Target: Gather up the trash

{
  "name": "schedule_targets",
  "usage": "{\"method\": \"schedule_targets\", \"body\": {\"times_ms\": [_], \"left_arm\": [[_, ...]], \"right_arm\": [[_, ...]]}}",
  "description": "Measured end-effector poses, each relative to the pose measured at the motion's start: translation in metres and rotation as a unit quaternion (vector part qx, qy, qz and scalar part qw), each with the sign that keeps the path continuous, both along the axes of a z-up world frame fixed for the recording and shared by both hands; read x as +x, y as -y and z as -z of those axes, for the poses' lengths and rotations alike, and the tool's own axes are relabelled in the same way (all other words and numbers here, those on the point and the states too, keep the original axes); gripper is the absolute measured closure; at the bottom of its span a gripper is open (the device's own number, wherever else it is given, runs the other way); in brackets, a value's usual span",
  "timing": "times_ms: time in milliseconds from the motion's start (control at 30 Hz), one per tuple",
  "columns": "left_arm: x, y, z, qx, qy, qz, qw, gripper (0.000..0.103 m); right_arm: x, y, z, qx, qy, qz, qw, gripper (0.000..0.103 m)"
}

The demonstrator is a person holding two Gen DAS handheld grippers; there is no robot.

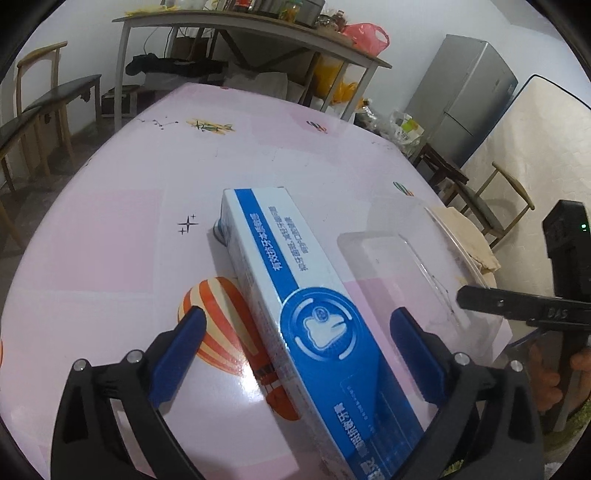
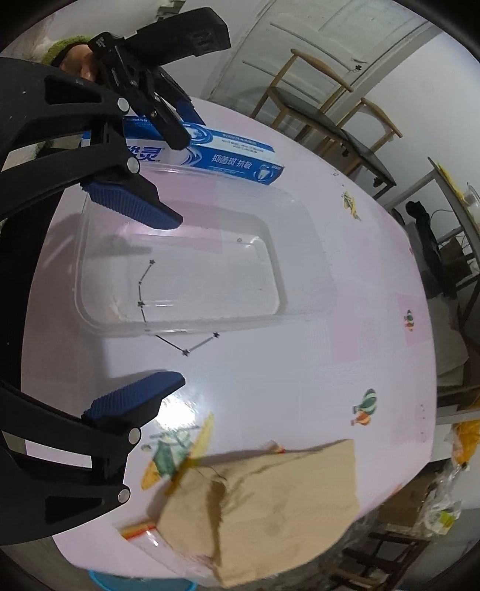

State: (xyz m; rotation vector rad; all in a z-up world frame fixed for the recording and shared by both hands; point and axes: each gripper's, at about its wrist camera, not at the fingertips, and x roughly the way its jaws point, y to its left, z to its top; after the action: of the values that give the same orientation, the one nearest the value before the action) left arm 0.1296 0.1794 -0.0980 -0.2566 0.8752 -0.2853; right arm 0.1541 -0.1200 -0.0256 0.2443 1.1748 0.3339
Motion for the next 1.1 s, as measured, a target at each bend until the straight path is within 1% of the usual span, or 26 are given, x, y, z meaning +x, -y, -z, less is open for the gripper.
{"method": "schedule_targets", "body": {"times_ms": [100, 133, 200, 333, 367, 533, 600, 700, 733, 800, 833, 867, 1000, 1100], "left_arm": [[0.000, -0.003, 0.000, -0.013, -0.008, -0.005, 0.9999, 0.006], [0.001, -0.005, 0.000, -0.020, -0.008, -0.007, 0.9997, 0.006], [0.001, -0.006, -0.001, -0.029, -0.010, -0.009, 0.9995, 0.006], [-0.001, -0.012, 0.000, -0.059, -0.012, -0.022, 0.9980, 0.006], [-0.001, -0.012, 0.001, -0.060, -0.012, -0.020, 0.9979, 0.006], [-0.001, -0.012, 0.000, -0.057, -0.017, -0.017, 0.9981, 0.006], [0.001, -0.009, -0.003, -0.044, -0.023, -0.019, 0.9986, 0.006], [0.002, -0.005, -0.010, -0.023, -0.014, -0.023, 0.9994, 0.006], [0.003, -0.002, -0.013, -0.017, -0.009, -0.017, 0.9997, 0.006], [0.005, 0.004, -0.016, -0.001, -0.005, -0.009, 0.9999, 0.007], [0.007, 0.007, -0.016, 0.009, -0.004, -0.004, 0.9999, 0.011], [0.010, 0.012, -0.016, 0.025, -0.007, 0.000, 0.9997, 0.012], [0.016, 0.022, -0.012, 0.059, -0.014, 0.001, 0.9981, 0.023], [0.020, 0.025, -0.010, 0.069, -0.020, 0.006, 0.9974, 0.027]], "right_arm": [[0.000, 0.002, 0.005, 0.015, -0.004, 0.011, 1.000, 0.020], [-0.001, 0.003, 0.005, 0.017, -0.002, 0.013, 1.000, 0.014], [0.000, 0.003, 0.006, 0.016, -0.002, 0.018, 1.000, 0.008], [-0.003, 0.004, 0.006, 0.020, 0.008, 0.024, 0.999, 0.008], [-0.004, 0.005, 0.006, 0.019, 0.010, 0.025, 0.999, 0.008], [-0.008, 0.002, 0.007, 0.005, 0.027, 0.013, 1.000, 0.008], [-0.007, 0.006, 0.007, 0.020, 0.020, 0.015, 0.999, 0.008], [-0.004, 0.018, 0.002, 0.076, 0.011, 0.021, 0.997, 0.008], [-0.004, 0.021, -0.002, 0.082, 0.019, 0.023, 0.996, 0.009], [-0.004, 0.022, -0.009, 0.065, 0.036, 0.022, 0.997, 0.013], [-0.004, 0.021, -0.011, 0.057, 0.041, 0.019, 0.997, 0.016], [-0.003, 0.019, -0.012, 0.053, 0.044, 0.017, 0.997, 0.018], [0.001, 0.016, -0.010, 0.031, 0.049, 0.020, 0.998, 0.033], [0.008, 0.010, -0.007, 0.009, 0.055, 0.024, 0.998, 0.044]]}}
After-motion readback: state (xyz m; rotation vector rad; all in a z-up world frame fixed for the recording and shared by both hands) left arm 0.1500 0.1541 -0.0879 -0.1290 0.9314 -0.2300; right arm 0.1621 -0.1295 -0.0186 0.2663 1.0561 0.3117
